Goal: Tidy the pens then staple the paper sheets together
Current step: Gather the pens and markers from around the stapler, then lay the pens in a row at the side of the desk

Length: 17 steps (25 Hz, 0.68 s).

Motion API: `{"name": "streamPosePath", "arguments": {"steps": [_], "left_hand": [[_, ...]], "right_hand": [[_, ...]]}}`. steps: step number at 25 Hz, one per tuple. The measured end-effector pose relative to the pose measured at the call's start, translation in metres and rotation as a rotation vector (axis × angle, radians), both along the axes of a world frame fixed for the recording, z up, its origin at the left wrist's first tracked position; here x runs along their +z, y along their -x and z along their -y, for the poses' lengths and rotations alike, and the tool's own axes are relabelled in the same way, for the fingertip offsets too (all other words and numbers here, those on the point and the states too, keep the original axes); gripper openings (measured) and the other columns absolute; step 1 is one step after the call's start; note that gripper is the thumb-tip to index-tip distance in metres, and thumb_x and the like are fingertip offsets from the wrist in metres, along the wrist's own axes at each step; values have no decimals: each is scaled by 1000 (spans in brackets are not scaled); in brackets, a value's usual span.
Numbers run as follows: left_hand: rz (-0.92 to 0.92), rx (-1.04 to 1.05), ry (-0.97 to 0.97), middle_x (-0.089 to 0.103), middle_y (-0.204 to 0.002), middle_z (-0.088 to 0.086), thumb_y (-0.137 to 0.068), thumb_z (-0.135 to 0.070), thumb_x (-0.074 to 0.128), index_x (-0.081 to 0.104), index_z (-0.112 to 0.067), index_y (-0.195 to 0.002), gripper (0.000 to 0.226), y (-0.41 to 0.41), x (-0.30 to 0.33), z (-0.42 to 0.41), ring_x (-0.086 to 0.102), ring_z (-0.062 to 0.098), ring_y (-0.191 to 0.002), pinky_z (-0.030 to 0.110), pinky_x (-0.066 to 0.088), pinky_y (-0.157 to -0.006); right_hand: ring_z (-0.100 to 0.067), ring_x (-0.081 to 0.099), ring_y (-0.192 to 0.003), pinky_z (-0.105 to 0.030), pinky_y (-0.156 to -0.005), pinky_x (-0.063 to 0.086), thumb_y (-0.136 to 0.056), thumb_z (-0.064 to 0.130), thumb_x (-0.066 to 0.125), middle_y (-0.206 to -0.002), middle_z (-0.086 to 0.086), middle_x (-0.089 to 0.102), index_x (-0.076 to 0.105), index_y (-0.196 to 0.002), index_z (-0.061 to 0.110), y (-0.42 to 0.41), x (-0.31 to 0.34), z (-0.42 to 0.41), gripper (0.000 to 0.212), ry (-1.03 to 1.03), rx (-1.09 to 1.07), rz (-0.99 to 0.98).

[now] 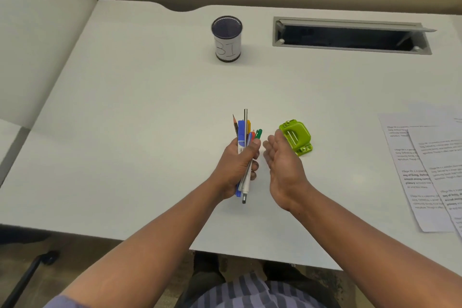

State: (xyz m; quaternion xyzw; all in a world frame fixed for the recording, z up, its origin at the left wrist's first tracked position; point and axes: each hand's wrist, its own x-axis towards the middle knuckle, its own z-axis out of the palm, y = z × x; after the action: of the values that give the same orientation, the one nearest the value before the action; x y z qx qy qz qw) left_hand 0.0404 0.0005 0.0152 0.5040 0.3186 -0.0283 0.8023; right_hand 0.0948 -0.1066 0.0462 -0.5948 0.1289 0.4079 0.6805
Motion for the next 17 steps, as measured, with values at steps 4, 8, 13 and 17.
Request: {"name": "streamPosePath", "arguments": {"steps": [4, 8, 13, 17], "left_hand": [[-18, -21, -124, 57, -77, -1, -90, -51, 69, 58, -19, -111, 40, 22, 8, -62, 52, 13, -57, 27, 48, -51], [-92, -63, -342, 59, -76, -2, -84, -57, 69, 59, -25, -112, 44, 61, 8, -150, 53, 13, -59, 30, 48, -54], [-222, -177, -767, 61, -80, -11, -88, -57, 64, 54, -39, -99, 24, 108, 3, -272, 56, 9, -64, 26, 47, -60], [-347, -373, -1111, 64, -95, -4, -93, -51, 58, 48, -34, -114, 29, 138, -9, -347, 60, 15, -78, 32, 44, -64]], "right_hand": [[-8, 36, -141, -32, -103, 27, -99, 47, 50, -159, 13, 36, 35, -152, 38, 0, -4, -52, 56, 98, 234, 234], [-8, 21, -150, -38, -114, 31, -90, 35, 61, -168, 14, 12, 14, -157, 41, 16, -5, -131, 82, 142, 568, 532], [-19, 14, -154, -39, -111, 34, -79, 20, 62, -164, 11, -26, -9, -156, 44, 36, -17, -235, 107, 241, 887, 1038], [-21, 11, -154, -47, -109, 30, -86, 30, 63, -167, 1, -21, -1, -159, 37, 50, -42, -310, 98, 395, 1060, 1362]]}}
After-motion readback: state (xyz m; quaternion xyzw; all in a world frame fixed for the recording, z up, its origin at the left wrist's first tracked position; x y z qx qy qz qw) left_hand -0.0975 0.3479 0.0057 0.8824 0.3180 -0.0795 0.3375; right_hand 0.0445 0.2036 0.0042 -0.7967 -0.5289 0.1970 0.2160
